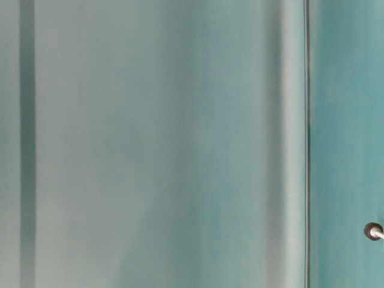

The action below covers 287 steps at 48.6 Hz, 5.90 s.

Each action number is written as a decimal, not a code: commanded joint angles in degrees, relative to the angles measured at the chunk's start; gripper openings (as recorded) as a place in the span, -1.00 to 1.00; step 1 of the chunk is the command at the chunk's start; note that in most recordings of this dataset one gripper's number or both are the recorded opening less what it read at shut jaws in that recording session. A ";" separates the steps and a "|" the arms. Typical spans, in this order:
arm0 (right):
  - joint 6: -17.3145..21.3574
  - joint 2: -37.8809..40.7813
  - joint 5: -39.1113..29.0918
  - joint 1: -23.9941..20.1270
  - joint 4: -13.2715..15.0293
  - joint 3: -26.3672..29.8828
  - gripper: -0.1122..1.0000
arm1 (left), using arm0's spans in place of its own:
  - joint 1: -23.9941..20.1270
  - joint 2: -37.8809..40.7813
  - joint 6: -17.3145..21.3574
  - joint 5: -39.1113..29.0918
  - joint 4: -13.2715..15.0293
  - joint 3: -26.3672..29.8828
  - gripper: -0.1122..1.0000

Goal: Insert the USB cable into the female connector supported by the left arm.
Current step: 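Lower both grippers toward the white connector holder and the USB plug, then open the right gripper around the black USB-A plug, then close the right gripper on the USB plug and grip it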

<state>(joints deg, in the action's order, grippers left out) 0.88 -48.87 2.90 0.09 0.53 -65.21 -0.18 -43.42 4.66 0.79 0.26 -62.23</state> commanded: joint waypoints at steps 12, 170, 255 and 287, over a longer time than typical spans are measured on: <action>4.39 3.60 -0.79 0.18 0.09 3.52 -0.79 | 0.00 5.98 1.05 0.09 0.09 1.32 -0.62; 6.86 45.18 25.14 6.24 2.29 -3.69 0.05 | -2.72 11.60 -3.60 -0.53 1.67 -4.57 0.36; 8.00 41.57 15.56 3.96 2.29 -3.69 -0.27 | -2.72 11.60 -3.52 -0.62 1.58 -5.27 0.36; 6.06 41.57 15.73 4.75 3.43 -1.76 -0.42 | -2.72 11.60 -3.52 -0.35 1.67 -5.54 0.36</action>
<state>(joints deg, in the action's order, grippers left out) 7.03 -6.33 18.54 4.57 3.78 -68.29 -2.99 -31.73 1.76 0.00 1.85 -68.12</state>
